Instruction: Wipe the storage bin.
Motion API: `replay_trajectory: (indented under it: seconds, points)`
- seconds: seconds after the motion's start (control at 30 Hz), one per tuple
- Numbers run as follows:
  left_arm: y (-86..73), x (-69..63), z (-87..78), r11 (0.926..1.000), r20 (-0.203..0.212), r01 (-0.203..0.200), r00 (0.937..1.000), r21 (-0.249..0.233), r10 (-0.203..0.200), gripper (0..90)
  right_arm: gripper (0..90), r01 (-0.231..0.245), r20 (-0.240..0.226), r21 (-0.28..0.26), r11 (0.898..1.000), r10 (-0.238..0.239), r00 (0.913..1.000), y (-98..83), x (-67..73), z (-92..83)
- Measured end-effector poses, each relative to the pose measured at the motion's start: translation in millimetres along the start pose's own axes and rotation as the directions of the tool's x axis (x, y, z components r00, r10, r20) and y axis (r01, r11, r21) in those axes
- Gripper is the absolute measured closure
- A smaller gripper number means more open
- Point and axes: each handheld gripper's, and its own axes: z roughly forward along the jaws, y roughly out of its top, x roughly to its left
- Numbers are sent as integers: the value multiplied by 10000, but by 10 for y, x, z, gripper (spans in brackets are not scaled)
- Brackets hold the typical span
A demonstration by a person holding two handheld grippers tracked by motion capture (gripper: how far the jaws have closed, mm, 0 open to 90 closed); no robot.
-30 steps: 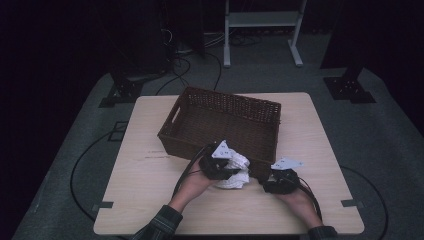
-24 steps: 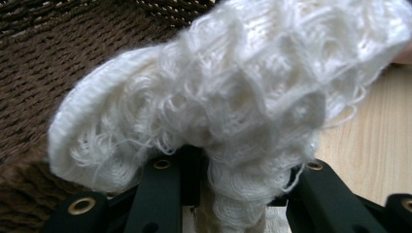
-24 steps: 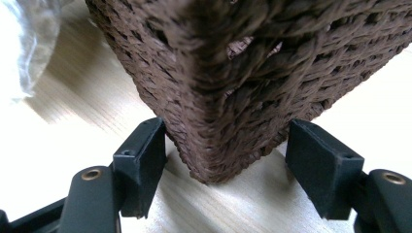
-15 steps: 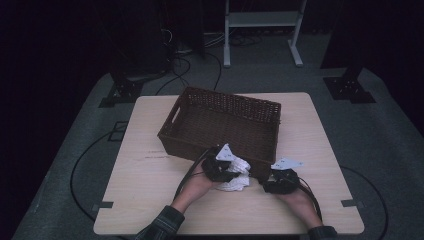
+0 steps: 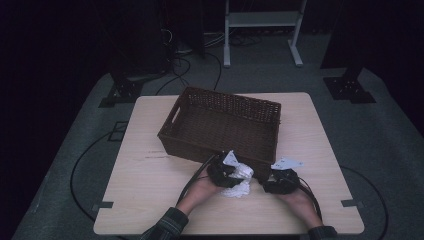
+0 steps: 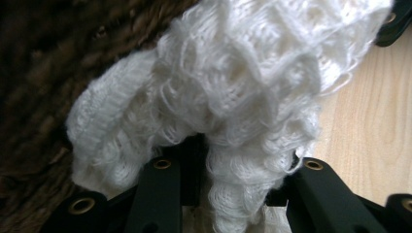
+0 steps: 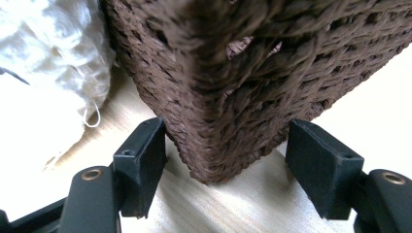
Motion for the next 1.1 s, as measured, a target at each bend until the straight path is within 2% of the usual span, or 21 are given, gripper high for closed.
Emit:
replay_trajectory:
  seconds: [0.2,0.4,0.63,0.8,1.0,1.1]
  points:
    - [96,-57,-131,9985,-125,-295,9995,-460,290,669,308,-20,-6,-11,10000,20,10000,0,1,1]
    - [216,-117,-300,9931,-243,-515,9985,-1058,492,669,308,25,1,-10,10000,-25,10000,0,-1,1]
    - [341,-180,-427,9861,-261,-819,9965,-1447,789,669,308,-18,-7,5,10000,18,10000,0,1,0]
    - [407,-214,-409,9842,-189,-1010,9949,-1456,993,670,308,17,0,-5,10000,-17,10000,-1,-1,1]
    - [393,-192,-324,9864,-5,-858,9962,-1403,866,672,308,18,0,-10,10000,-18,10000,-1,-1,1]
    - [372,-192,-252,9885,-20,-904,9959,-1214,908,672,308,-10,-7,2,10000,10,10000,0,1,0]
